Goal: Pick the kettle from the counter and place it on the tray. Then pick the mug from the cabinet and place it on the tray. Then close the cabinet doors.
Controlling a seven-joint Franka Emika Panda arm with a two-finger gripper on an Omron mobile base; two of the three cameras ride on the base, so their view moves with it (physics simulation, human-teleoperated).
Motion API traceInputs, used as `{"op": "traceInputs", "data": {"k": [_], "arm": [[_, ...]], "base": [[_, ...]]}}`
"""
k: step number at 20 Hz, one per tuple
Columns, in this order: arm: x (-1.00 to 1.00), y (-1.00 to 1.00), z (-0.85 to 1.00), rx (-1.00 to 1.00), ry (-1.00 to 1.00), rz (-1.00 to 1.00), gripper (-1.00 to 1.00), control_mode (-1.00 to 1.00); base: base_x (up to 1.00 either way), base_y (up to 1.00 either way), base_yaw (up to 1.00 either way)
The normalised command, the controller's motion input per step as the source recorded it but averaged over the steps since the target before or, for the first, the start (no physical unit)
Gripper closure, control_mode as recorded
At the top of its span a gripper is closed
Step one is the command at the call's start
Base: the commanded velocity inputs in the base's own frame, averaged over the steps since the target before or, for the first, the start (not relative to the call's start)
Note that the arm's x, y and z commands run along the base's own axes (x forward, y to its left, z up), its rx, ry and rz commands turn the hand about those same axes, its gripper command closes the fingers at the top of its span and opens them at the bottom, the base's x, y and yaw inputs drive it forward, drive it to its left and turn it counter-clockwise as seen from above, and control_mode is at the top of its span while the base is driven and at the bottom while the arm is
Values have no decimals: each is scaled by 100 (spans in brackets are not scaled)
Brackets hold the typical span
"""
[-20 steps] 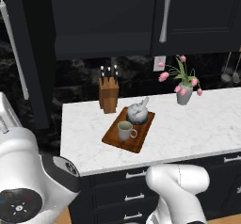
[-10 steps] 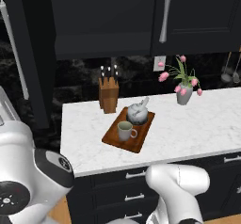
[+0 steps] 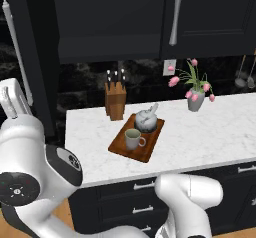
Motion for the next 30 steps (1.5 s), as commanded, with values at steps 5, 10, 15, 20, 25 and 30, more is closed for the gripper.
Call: {"op": "traceInputs", "data": {"k": [5,10,15,20,25,30], "arm": [[-1,30,-11,27,0,-16,-100,-100],[-18,7,-3,27,0,-23,-100,-100],[-15,0,0,27,0,-31,-100,-100],[-6,-19,-2,28,0,-30,-100,-100],[0,-43,-9,23,0,-30,-100,-100],[9,-64,-21,32,2,-24,-100,-100]], "base": [[0,0,0],[0,0,0],[0,0,0],[0,0,0],[0,0,0],[0,0,0]]}}
